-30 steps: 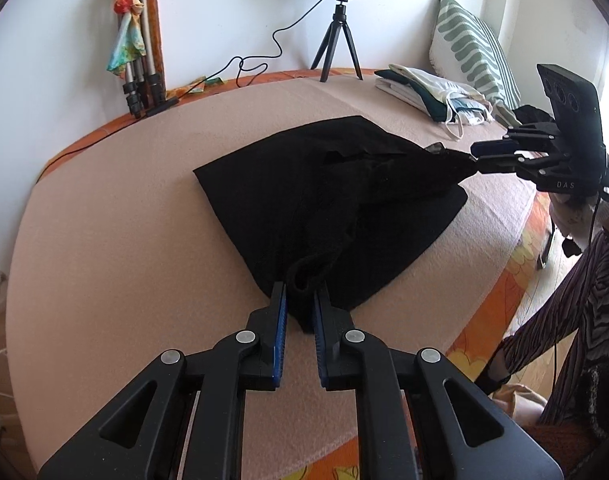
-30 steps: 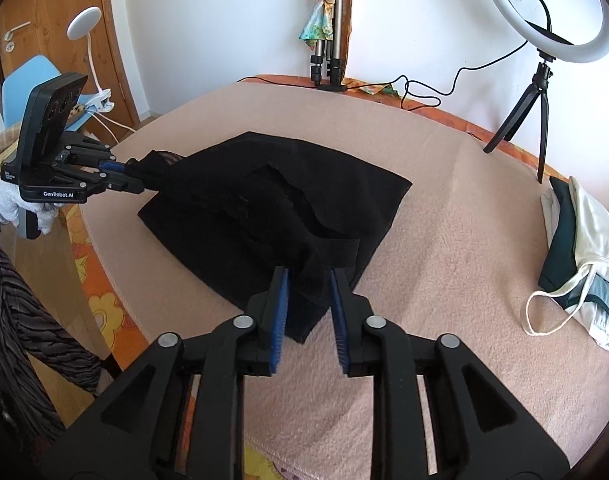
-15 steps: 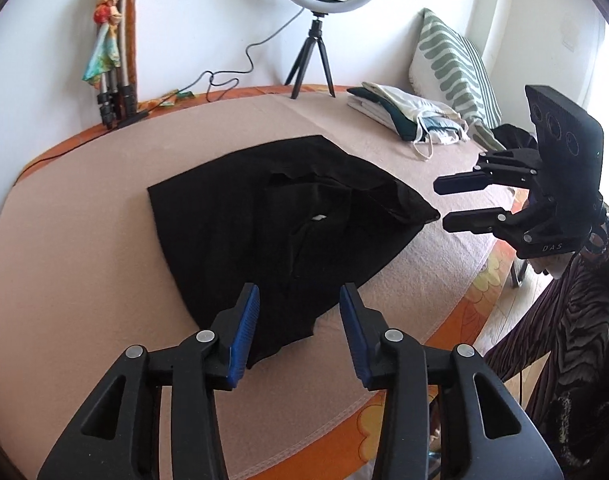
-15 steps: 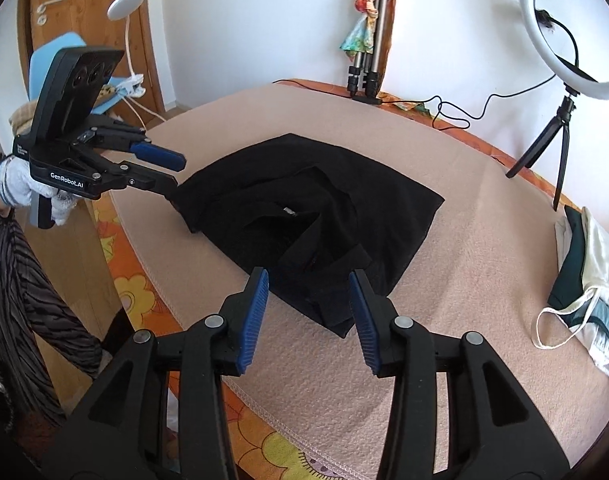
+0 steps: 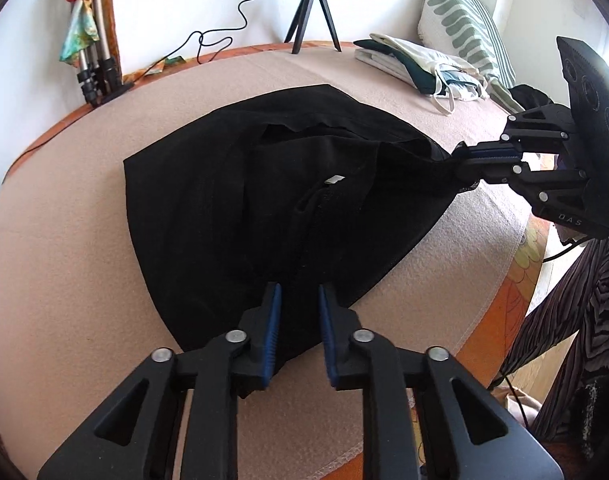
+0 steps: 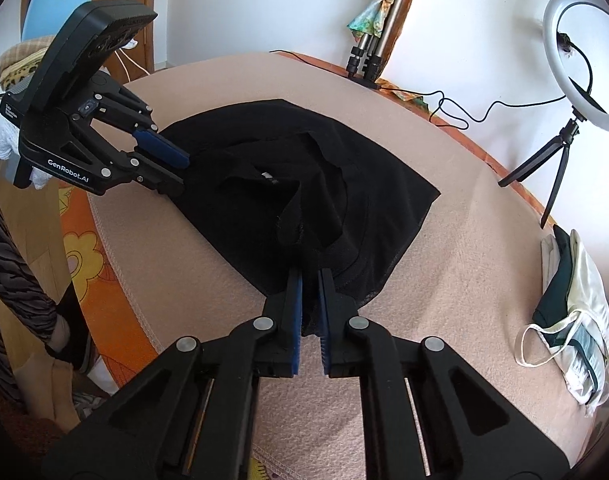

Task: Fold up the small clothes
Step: 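Open both tools and release the folded shirt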

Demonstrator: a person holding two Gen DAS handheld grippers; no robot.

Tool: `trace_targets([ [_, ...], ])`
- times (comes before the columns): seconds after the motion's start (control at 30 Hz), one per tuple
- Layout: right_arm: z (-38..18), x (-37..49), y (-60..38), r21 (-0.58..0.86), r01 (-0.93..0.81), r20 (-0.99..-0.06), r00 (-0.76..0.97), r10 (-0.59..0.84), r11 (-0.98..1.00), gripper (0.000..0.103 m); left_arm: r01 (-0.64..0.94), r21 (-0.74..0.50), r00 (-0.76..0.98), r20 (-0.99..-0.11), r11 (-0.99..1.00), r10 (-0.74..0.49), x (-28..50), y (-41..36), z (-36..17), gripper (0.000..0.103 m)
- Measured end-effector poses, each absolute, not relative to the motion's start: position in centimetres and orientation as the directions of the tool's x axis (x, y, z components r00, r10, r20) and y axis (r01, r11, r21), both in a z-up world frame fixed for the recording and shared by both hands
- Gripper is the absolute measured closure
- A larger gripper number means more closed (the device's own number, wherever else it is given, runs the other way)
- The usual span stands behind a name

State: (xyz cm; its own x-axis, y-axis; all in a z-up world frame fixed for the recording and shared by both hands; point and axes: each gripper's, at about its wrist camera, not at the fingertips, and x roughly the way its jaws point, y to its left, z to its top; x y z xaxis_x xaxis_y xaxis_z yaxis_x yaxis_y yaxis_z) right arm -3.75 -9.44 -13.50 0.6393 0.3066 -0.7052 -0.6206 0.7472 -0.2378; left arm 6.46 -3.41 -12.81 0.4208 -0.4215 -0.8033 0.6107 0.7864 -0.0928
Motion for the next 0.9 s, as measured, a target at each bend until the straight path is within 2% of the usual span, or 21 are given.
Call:
trace_targets([
  [0.1,-12.5,-4.0,-9.8,-0.257,-0.6,-0.675,0.673,0.303,0.758,0.097,0.604,-0.117,0.438,-0.778,0.789,-0.451,6.4,-2.5,-12.3,0.1],
  [0.27,-10.8,-5.0,-10.2,-0.33,-0.552,-0.602,0.748,0.28,0.766,0.097,0.607,-0.121,0.454,-0.758,0.785,-0.468,5.1,-0.7,-11.1,0.101],
  [0.43,-11.7,-6.6,-10.9,-0.288,-0.665,-0.679,0.65,0.343,0.689,0.097,0.593,-0.165,0.409,-0.782,0.788,-0.471,4.3,0.7,-12.0,0.101],
  [0.47,-11.8,-6.8,-11.1,-0.272,-0.68,-0.69,0.631,0.354,0.681,0.095,0.589,-0.179,0.409,-0.775,0.788,-0.481,4.2,0.8,-11.8,0.1],
  [0.5,-11.7,-6.9,-11.5,-0.238,-0.69,-0.702,0.609,0.37,0.683,0.083,0.588,-0.179,0.418,-0.768,0.789,-0.486,4.1,0.8,-11.6,0.1],
  [0.53,-11.4,-6.7,-12.1,-0.202,-0.685,-0.701,0.6,0.385,0.7,0.063,0.593,-0.176,0.425,-0.761,0.786,-0.491,4.0,0.6,-11.3,0.098],
  [0.6,-10.5,-5.8,-13.5,-0.109,-0.653,-0.677,0.601,0.425,0.749,0.048,0.61,-0.166,0.437,-0.745,0.775,-0.504,3.8,0.0,-10.8,0.088],
  [0.63,-10.1,-5.0,-14.3,-0.05,-0.63,-0.665,0.6,0.445,0.775,0.048,0.623,-0.155,0.439,-0.742,0.767,-0.506,3.7,-0.6,-10.7,0.083],
  [0.73,-9.6,-1.4,-16.3,0.116,-0.527,-0.653,0.599,0.464,0.842,0.048,0.663,-0.071,0.444,-0.764,0.745,-0.469,3.8,-2.8,-11.2,0.083],
  [0.9,-11.2,6.2,-17.5,0.265,-0.335,-0.711,0.565,0.418,0.904,0.053,0.675,-0.016,0.45,-0.783,0.738,-0.429,4.6,-5.4,-12.1,0.083],
])
